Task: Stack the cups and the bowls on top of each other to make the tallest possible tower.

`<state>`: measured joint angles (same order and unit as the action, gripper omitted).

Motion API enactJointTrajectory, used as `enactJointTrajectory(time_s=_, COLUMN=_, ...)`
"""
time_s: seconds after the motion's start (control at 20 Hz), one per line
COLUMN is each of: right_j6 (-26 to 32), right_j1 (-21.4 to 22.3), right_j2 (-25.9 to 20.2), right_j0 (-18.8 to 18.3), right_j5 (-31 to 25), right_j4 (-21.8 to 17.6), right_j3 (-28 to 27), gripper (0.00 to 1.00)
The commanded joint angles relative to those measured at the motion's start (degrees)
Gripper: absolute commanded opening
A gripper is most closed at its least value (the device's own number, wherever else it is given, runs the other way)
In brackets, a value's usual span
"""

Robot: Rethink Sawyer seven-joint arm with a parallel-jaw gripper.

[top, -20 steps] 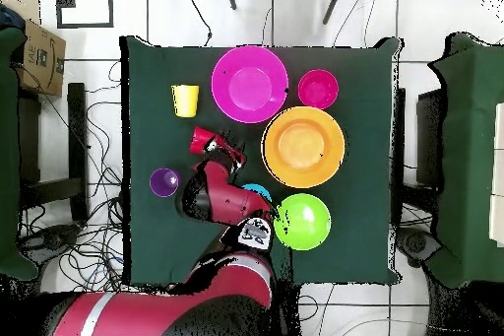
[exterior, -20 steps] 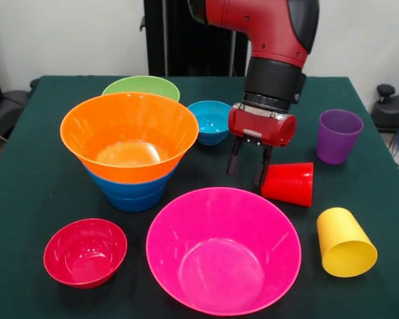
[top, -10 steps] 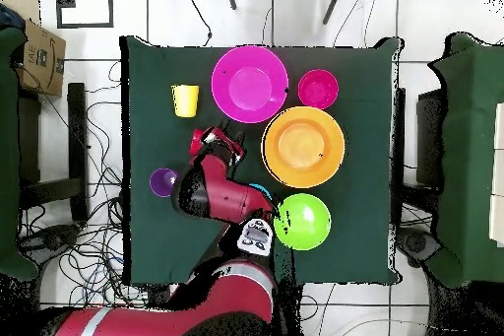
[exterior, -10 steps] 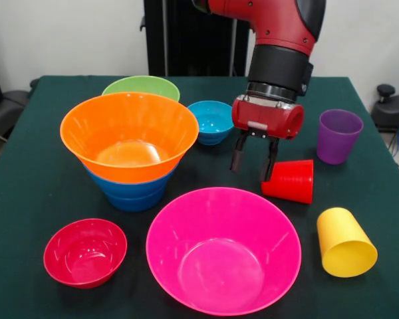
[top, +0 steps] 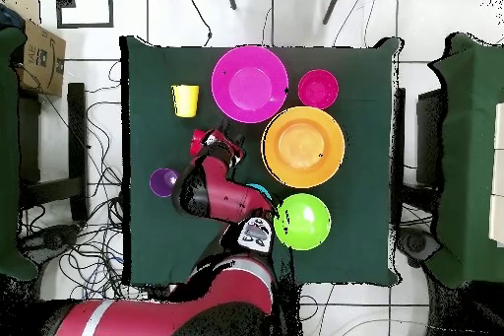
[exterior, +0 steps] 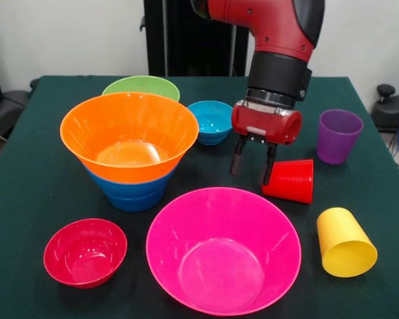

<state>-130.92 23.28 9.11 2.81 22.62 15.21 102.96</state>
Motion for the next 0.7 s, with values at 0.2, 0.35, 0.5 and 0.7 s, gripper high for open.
enactJointTrajectory(time_s=0.2, right_j6=-10.0, right_j1=-9.3, right_j2=-7.5, right_j0=-1.7, right_j5=3.7, right_j4=-1.1, right_j3=-4.9, gripper=1.0)
enactJointTrajectory(time_s=0.35, right_j6=-10.3, right_j1=-10.7, right_j2=-7.5, right_j0=-2.0, right_j5=5.7, right_j4=-1.6, right_j3=-5.5, gripper=1.0)
enactJointTrajectory(time_s=0.5, right_j6=-10.3, right_j1=-11.2, right_j2=-8.3, right_j0=-2.9, right_j5=6.3, right_j4=-2.8, right_j3=-5.9, gripper=1.0)
enactJointTrajectory(time_s=0.7, right_j6=-10.2, right_j1=-10.8, right_j2=-8.7, right_j0=-3.4, right_j5=6.2, right_j4=-2.9, right_j3=-5.3, gripper=1.0)
